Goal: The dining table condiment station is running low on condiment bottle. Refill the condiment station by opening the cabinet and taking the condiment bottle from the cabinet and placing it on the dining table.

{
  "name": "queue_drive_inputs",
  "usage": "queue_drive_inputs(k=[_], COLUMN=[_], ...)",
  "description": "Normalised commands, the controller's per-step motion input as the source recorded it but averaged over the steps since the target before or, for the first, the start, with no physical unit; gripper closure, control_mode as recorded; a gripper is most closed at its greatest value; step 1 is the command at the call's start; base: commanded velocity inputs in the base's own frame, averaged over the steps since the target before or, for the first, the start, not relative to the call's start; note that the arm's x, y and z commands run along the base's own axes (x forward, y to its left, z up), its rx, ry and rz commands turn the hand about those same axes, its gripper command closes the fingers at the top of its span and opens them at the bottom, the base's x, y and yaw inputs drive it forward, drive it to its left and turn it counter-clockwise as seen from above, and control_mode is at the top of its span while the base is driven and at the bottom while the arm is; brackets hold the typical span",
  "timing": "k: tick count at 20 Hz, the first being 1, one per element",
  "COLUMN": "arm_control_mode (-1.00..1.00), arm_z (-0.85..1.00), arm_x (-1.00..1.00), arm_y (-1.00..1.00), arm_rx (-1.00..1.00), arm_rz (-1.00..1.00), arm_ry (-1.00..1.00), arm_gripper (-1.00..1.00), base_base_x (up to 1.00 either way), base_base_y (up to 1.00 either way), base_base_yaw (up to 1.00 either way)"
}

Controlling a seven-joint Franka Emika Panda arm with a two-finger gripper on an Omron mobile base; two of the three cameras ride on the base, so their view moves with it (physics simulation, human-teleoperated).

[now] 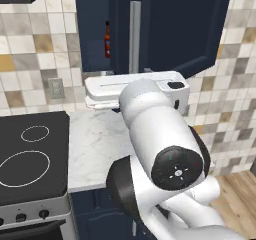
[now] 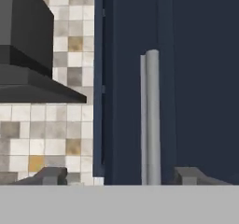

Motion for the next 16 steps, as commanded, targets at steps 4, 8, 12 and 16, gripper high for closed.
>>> queue_drive_inputs(k=[4, 8, 12, 16], arm_control_mode=[-1.0, -1.0, -1.0, -1.0], arm_z=[0.03, -0.06, -0.29, -0.58], arm_x=[-0.59, 0.25, 0.72, 0.98], arm_y=[0.99, 1.0, 0.72, 0.21], arm_rx=[-0.17, -0.32, -0.31, -0.29], arm_rz=[-0.01, -0.1, -0.12, -0.09], arm_ry=[0.06, 0.18, 0.17, 0.15], arm_gripper=[-1.0, -1.0, -1.0, -1.0], base_base_x=[0.0, 0.0, 0.0, 0.0], base_base_y=[0.0, 0.0, 0.0, 0.0], base_base_yaw=[0.0, 0.0, 0.0, 0.0])
